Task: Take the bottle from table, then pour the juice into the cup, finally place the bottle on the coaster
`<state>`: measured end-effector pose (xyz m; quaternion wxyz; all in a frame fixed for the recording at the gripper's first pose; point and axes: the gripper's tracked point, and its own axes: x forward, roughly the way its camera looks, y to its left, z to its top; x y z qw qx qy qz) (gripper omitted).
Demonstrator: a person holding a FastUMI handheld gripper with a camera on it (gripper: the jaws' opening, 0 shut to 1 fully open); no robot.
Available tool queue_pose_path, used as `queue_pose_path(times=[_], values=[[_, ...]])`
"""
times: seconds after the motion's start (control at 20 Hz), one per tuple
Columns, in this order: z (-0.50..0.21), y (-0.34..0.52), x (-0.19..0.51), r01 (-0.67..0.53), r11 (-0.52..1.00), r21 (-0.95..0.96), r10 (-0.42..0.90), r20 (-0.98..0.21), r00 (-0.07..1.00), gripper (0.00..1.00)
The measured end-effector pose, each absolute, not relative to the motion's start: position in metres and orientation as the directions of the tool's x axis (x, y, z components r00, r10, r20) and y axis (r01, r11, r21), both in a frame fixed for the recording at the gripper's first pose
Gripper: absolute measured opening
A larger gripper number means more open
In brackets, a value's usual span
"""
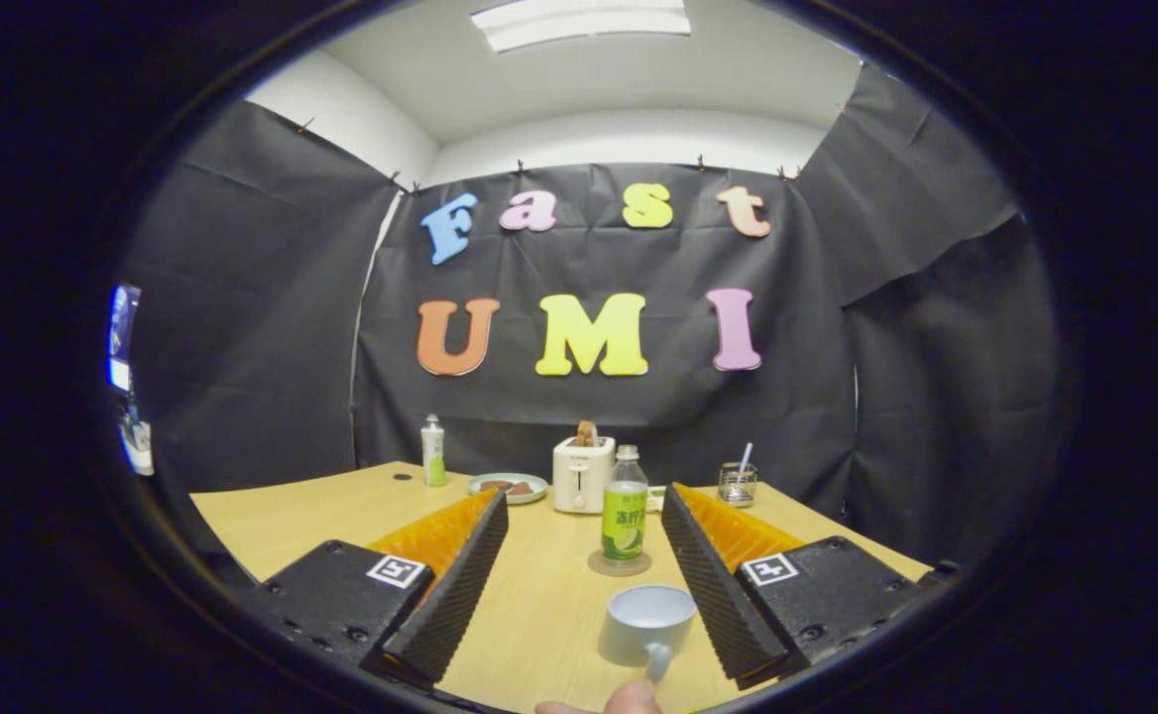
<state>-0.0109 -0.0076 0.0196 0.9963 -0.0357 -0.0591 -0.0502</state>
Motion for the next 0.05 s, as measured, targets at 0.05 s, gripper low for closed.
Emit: queue_pose_path(times=[0.05], values=[[0.0173,-0.0012,-0.0086,0.095,0.993,-0.067,-0.086,0.12,0.989,1.0]])
